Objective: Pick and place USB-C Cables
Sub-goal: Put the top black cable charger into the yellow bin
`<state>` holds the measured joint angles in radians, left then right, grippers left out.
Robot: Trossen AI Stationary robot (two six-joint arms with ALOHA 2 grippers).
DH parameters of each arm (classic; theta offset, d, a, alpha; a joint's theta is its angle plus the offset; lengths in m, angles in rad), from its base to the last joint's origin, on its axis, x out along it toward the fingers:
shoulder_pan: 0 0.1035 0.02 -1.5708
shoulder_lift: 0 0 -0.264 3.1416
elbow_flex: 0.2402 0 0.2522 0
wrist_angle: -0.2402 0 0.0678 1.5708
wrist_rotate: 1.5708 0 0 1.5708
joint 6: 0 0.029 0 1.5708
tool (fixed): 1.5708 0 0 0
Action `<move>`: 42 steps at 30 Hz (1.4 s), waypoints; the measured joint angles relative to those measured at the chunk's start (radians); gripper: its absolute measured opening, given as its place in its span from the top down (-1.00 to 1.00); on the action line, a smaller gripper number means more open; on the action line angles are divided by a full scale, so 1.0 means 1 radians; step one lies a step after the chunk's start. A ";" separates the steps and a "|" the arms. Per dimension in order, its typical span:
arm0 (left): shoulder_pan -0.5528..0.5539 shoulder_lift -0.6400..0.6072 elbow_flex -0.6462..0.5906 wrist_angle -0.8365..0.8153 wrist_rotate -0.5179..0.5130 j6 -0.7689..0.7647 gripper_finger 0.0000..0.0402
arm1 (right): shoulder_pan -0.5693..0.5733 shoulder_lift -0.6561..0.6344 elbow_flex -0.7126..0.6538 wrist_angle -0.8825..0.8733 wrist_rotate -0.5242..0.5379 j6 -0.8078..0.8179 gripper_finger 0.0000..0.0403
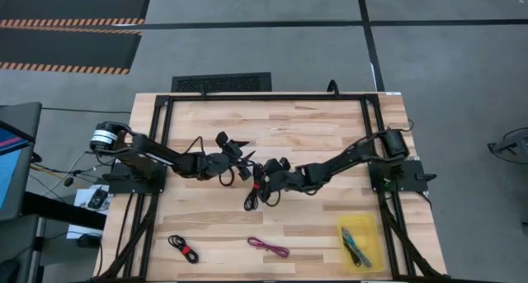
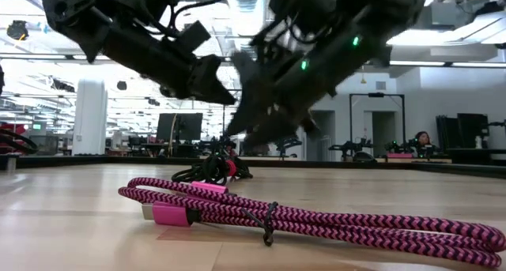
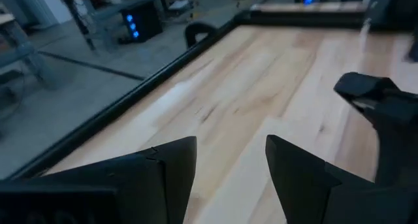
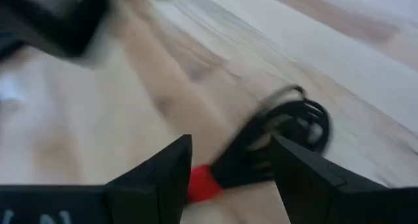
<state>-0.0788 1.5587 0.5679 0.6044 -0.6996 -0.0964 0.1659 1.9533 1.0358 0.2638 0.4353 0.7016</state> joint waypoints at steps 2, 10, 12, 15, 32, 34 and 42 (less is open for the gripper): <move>0.000 -0.042 -0.001 -0.052 -0.022 0.000 0.12 | -0.024 0.040 0.015 0.000 -0.001 0.016 -0.14; 0.000 -0.111 -0.001 -0.183 -0.097 -0.010 0.12 | -0.068 0.158 0.124 -0.073 -0.030 0.029 -0.14; 0.000 -0.112 -0.001 -0.185 -0.098 -0.011 0.12 | -0.068 0.175 0.158 -0.143 -0.028 0.027 -0.13; 0.000 -0.112 -0.001 -0.190 -0.098 -0.013 0.12 | -0.068 0.186 0.200 -0.245 -0.027 0.012 -0.05; 0.000 -0.112 -0.001 -0.197 -0.094 -0.028 0.12 | 0.012 0.094 0.229 -0.573 -0.051 -0.108 0.95; 0.000 -0.112 -0.001 -0.197 -0.094 -0.028 0.12 | 0.028 0.081 0.228 -0.601 -0.059 -0.110 0.97; 0.000 -0.112 -0.001 -0.218 -0.094 -0.047 0.12 | 0.094 0.066 0.217 -0.682 -0.041 -0.085 0.96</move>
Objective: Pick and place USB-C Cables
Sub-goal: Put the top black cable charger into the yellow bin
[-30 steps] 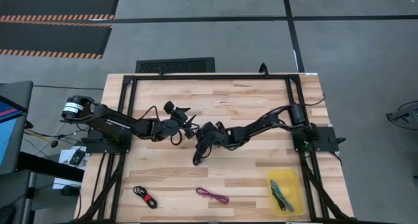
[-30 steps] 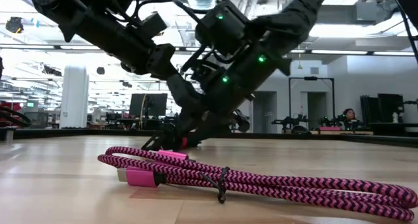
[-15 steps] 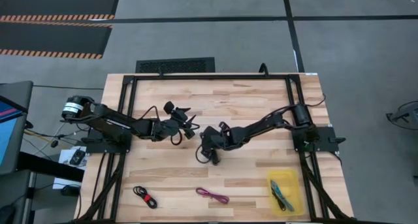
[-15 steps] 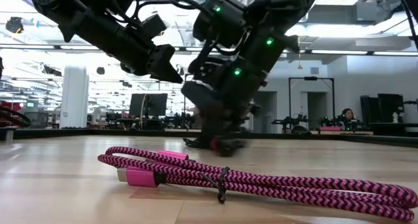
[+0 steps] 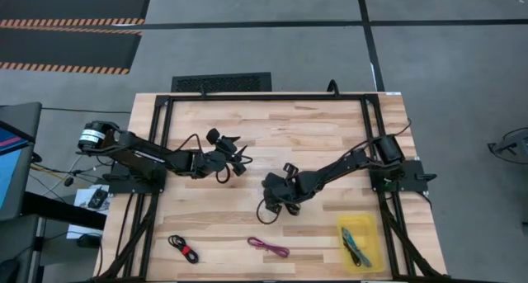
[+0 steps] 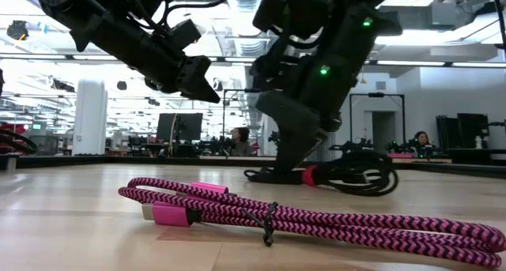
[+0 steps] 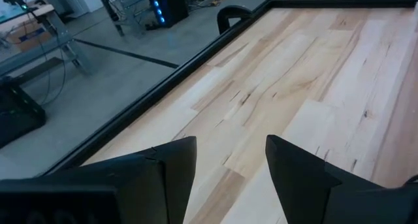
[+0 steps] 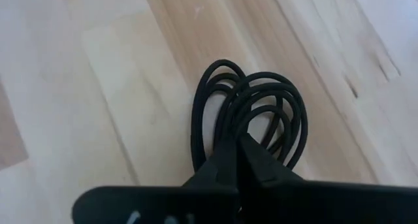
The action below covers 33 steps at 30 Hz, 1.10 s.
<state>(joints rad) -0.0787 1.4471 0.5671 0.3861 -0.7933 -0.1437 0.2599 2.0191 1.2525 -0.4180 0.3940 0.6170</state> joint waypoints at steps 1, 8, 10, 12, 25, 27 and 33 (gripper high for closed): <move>0.000 0.000 0.000 -0.002 0.000 -0.001 0.12 | 0.009 -0.001 -0.008 0.003 0.007 0.011 0.97; 0.000 0.000 0.000 -0.016 0.000 -0.013 0.12 | 0.086 -0.045 -0.105 0.013 0.064 0.151 0.98; 0.000 0.000 0.000 -0.016 0.000 -0.015 0.12 | 0.114 -0.084 -0.140 -0.003 0.080 0.195 0.98; 0.000 0.000 0.000 -0.016 0.000 -0.015 0.12 | 0.138 -0.134 -0.182 -0.014 0.086 0.232 0.98; 0.000 0.000 0.000 -0.011 -0.022 -0.022 0.12 | 0.274 -0.505 -0.340 -0.095 0.157 0.493 0.98; 0.000 0.000 0.000 -0.011 -0.026 -0.023 0.12 | 0.303 -0.553 -0.340 -0.121 0.168 0.521 0.98; 0.000 0.000 0.000 -0.012 -0.027 -0.036 0.12 | 0.413 -0.678 -0.339 -0.297 0.130 0.686 0.98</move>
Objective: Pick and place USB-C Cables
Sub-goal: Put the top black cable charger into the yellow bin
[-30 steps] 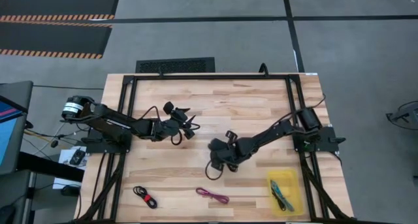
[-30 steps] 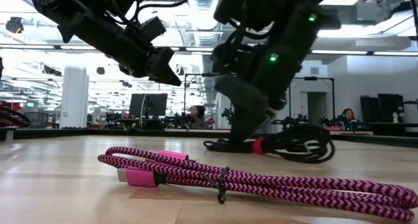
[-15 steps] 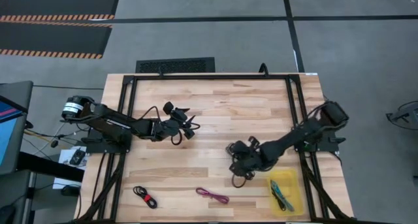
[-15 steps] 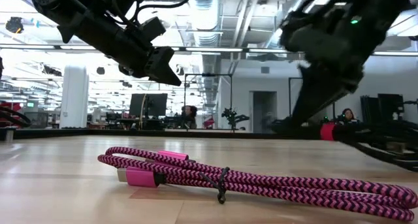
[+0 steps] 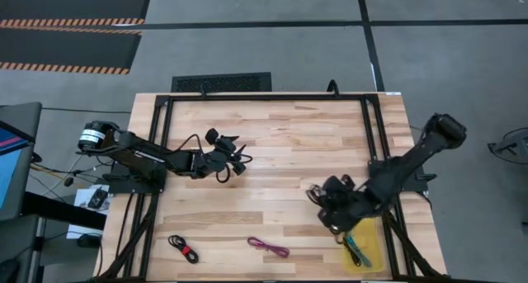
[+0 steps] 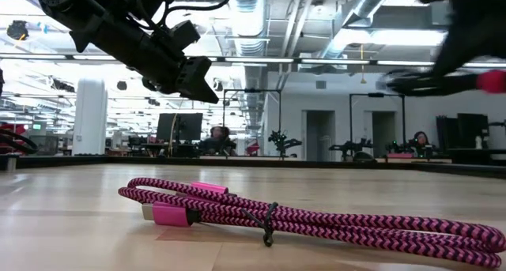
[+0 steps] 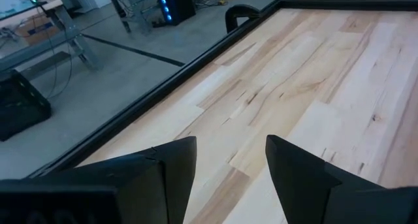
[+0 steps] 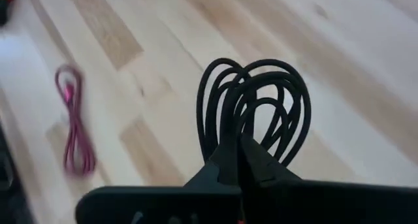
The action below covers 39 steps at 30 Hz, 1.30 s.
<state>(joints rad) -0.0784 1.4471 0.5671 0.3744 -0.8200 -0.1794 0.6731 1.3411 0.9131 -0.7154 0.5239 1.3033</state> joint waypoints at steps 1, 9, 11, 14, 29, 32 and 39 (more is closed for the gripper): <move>0.000 0.000 0.000 0.000 0.000 0.000 0.12 | 0.019 -0.019 0.000 -0.037 -0.012 0.042 0.98; 0.000 0.000 0.000 -0.001 0.000 -0.005 0.12 | 0.211 -0.161 0.000 -0.217 -0.029 0.363 0.98; 0.000 0.000 0.000 -0.001 0.000 -0.005 0.12 | 0.258 -0.175 0.000 -0.230 -0.029 0.423 0.98; 0.000 0.000 0.000 -0.002 0.000 -0.005 0.12 | 0.332 -0.173 0.000 -0.236 -0.032 0.527 0.98; 0.000 0.000 0.000 -0.011 0.000 -0.043 0.12 | 0.540 -0.006 0.002 -0.223 -0.133 0.925 0.98; 0.000 0.000 0.000 -0.011 0.000 -0.045 0.12 | 0.521 0.022 0.002 -0.230 -0.133 0.925 0.98; 0.000 0.000 0.000 -0.010 0.000 -0.047 0.12 | 0.470 0.027 0.002 -0.278 -0.134 0.914 0.97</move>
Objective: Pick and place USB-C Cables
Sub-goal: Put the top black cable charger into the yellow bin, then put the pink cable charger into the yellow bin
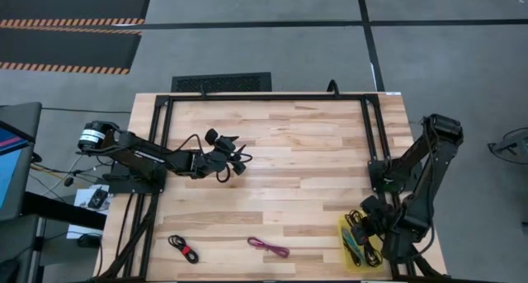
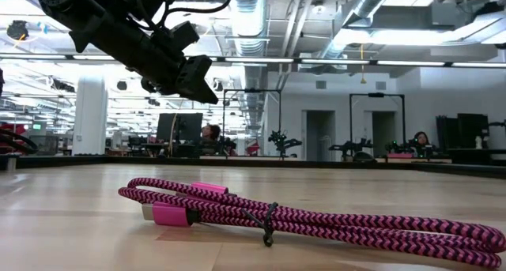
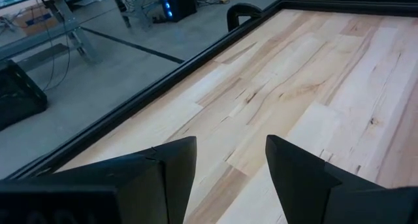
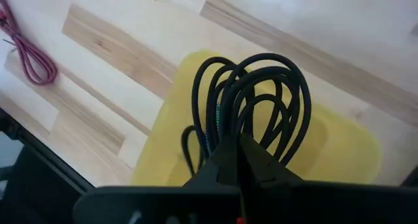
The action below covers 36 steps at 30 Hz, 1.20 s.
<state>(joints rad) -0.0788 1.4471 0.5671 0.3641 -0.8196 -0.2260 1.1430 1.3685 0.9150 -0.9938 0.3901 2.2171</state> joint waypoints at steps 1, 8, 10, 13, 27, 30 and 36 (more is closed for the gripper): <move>0.000 0.000 0.000 0.000 0.000 0.000 0.12 | -0.006 0.000 0.000 0.005 0.000 -0.008 0.97; 0.000 0.000 0.000 -0.002 0.000 0.001 0.12 | -0.019 0.000 0.000 0.054 -0.045 -0.061 0.86; 0.000 0.000 0.000 -0.007 0.000 0.000 0.12 | -0.018 0.000 0.000 0.057 -0.078 -0.068 0.76; 0.000 0.000 0.000 -0.007 0.000 -0.001 0.12 | -0.010 0.000 0.000 0.055 -0.103 -0.068 0.62; 0.000 0.000 0.000 0.095 0.110 0.072 0.12 | -0.204 0.019 0.071 0.259 0.502 -0.724 0.24; -0.001 0.000 0.000 0.112 0.149 0.083 0.12 | -0.335 0.087 0.071 0.492 0.427 -1.044 0.24; 0.000 0.000 0.000 0.080 0.198 0.121 0.12 | -0.504 0.259 0.071 1.063 0.029 -1.535 0.19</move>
<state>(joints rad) -0.0788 1.4475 0.5667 0.4437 -0.6214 -0.1046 0.6389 1.6271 0.9861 0.0696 0.4189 0.6819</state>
